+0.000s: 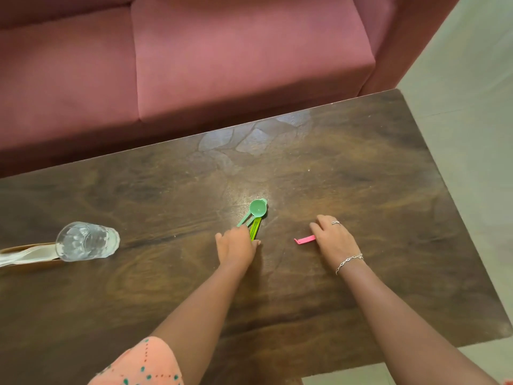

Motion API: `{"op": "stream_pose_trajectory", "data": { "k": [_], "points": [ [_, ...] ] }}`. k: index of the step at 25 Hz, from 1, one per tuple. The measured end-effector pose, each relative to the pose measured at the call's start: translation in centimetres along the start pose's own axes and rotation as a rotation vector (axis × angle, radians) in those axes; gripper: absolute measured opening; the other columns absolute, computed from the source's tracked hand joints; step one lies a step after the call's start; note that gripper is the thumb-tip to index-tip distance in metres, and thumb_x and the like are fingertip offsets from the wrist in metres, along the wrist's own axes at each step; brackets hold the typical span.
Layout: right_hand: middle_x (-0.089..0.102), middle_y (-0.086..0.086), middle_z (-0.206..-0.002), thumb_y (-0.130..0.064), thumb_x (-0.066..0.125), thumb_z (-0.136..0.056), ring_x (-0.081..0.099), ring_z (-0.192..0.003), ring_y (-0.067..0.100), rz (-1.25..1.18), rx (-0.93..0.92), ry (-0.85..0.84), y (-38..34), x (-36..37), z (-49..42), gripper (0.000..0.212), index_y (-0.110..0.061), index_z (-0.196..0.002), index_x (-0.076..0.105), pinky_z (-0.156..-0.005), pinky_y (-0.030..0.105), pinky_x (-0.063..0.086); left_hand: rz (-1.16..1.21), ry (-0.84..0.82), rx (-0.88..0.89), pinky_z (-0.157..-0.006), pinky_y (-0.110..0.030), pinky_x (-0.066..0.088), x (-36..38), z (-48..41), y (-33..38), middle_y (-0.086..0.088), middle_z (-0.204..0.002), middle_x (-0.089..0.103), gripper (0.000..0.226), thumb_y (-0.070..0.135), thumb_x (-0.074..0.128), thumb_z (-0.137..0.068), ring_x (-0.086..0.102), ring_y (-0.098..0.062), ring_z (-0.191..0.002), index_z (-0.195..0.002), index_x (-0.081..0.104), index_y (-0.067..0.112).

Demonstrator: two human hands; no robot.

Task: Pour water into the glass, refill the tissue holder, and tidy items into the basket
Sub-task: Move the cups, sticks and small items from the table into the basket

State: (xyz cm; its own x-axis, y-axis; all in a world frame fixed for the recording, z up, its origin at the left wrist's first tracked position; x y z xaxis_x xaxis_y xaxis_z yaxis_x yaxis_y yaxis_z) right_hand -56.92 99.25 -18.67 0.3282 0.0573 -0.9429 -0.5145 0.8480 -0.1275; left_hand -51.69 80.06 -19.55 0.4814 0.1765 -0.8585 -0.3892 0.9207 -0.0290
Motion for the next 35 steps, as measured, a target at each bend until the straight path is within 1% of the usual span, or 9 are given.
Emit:
{"op": "stream_pose_trajectory", "data": {
  "k": [3,8,12,16,19,21,25,31,35],
  "points": [
    [0.056,0.01,-0.064,0.004,0.083,-0.034,0.058,-0.057,0.028,0.005,-0.03,-0.028,0.5,1.6,-0.3,0.039,-0.006,-0.057,0.054,-0.041,0.028,0.045,-0.032,0.004,-0.041,-0.087,-0.036,0.032,1.1,-0.4,0.4,-0.003,-0.104,0.066,0.035,0.047,0.05,-0.089,0.061,-0.023,-0.098,-0.104,0.055,0.016],
    [0.052,0.009,-0.06,0.004,0.085,-0.034,0.054,-0.052,0.028,-0.007,0.011,-0.005,1.0,2.6,-0.2,0.041,-0.008,-0.052,0.05,-0.037,0.027,0.041,-0.023,-0.006,-0.028,-0.09,-0.037,0.031,1.1,-0.5,0.2,-0.003,-0.102,0.067,0.019,0.033,0.049,-0.091,0.062,-0.023,-0.093,-0.101,0.056,0.018],
    [0.053,0.009,-0.063,0.007,0.082,-0.045,0.055,-0.058,0.031,-0.111,0.096,0.047,0.4,1.4,1.5,0.035,-0.007,-0.058,0.053,-0.036,0.026,0.035,0.08,0.029,-0.034,-0.09,-0.037,0.031,-0.7,2.3,-1.2,-0.003,-0.102,0.068,0.02,0.034,0.05,-0.091,0.061,-0.024,-0.095,-0.101,0.056,0.018],
    [0.058,0.014,-0.074,0.005,0.074,-0.065,0.055,-0.072,0.036,-0.289,0.223,0.16,-0.6,-2.2,3.5,0.016,-0.002,-0.068,0.06,-0.044,0.034,0.042,0.194,0.099,-0.027,-0.091,-0.036,0.03,-3.5,5.4,-3.8,-0.002,-0.103,0.066,0.019,0.035,0.052,-0.09,0.06,-0.023,-0.097,-0.099,0.056,0.019],
    [0.06,0.015,-0.08,0.002,0.07,-0.071,0.055,-0.079,0.037,-0.384,0.275,0.242,-3.1,-5.3,4.7,0.009,-0.002,-0.076,0.065,-0.062,0.038,0.045,0.274,0.155,-0.038,-0.088,-0.034,0.03,-5.6,7.7,-7.3,-0.002,-0.103,0.066,0.016,0.033,0.052,-0.089,0.059,-0.023,-0.098,-0.096,0.056,0.019],
    [0.061,0.015,-0.082,0.001,0.069,-0.072,0.056,-0.08,0.037,-0.409,0.277,0.268,-6.0,-7.1,5.3,0.008,-0.003,-0.078,0.066,-0.069,0.035,0.041,0.327,0.194,-0.056,-0.088,-0.034,0.03,-6.8,9.4,-10.4,-0.003,-0.102,0.067,0.016,0.033,0.052,-0.088,0.059,-0.024,-0.098,-0.094,0.056,0.019],
    [0.061,0.018,-0.086,0.0,0.067,-0.074,0.057,-0.085,0.037,-0.456,0.259,0.292,-13.5,-9.7,6.1,0.008,-0.002,-0.081,0.066,-0.073,0.035,0.038,0.41,0.261,-0.101,-0.09,-0.034,0.03,-8.3,13.2,-17.5,-0.002,-0.102,0.067,0.017,0.034,0.055,-0.087,0.059,-0.022,-0.1,-0.095,0.058,0.019],
    [0.064,0.021,-0.089,-0.003,0.068,-0.073,0.059,-0.085,0.037,-0.477,0.133,0.269,-28.8,-13.0,7.2,0.01,0.001,-0.082,0.065,-0.071,0.036,0.041,0.522,0.381,-0.169,-0.087,-0.033,0.032,-10.1,20.4,-31.9,-0.004,-0.098,0.069,0.015,0.031,0.061,-0.083,0.061,-0.023,-0.099,-0.089,0.062,0.018],
    [0.065,0.018,-0.088,-0.007,0.069,-0.075,0.06,-0.085,0.034,-0.505,0.091,0.24,-38.9,-13.4,8.3,0.01,-0.002,-0.083,0.066,-0.069,0.034,0.04,0.522,0.436,-0.194,-0.087,-0.033,0.032,-9.5,24.8,-41.6,-0.002,-0.098,0.069,0.015,0.031,0.06,-0.084,0.061,-0.023,-0.099,-0.092,0.062,0.018]
  ]
}}
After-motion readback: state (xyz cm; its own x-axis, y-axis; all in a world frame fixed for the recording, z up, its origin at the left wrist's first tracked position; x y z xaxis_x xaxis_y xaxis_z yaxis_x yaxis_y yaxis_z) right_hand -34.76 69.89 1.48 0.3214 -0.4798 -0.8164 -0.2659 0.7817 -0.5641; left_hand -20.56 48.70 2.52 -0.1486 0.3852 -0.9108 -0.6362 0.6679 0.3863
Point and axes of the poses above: each hand's wrist, its own z-axis away from the middle knuckle, its own x-axis out of the palm, y = z × x, the point moved 5 cm from there along -z, towards the middle knuckle
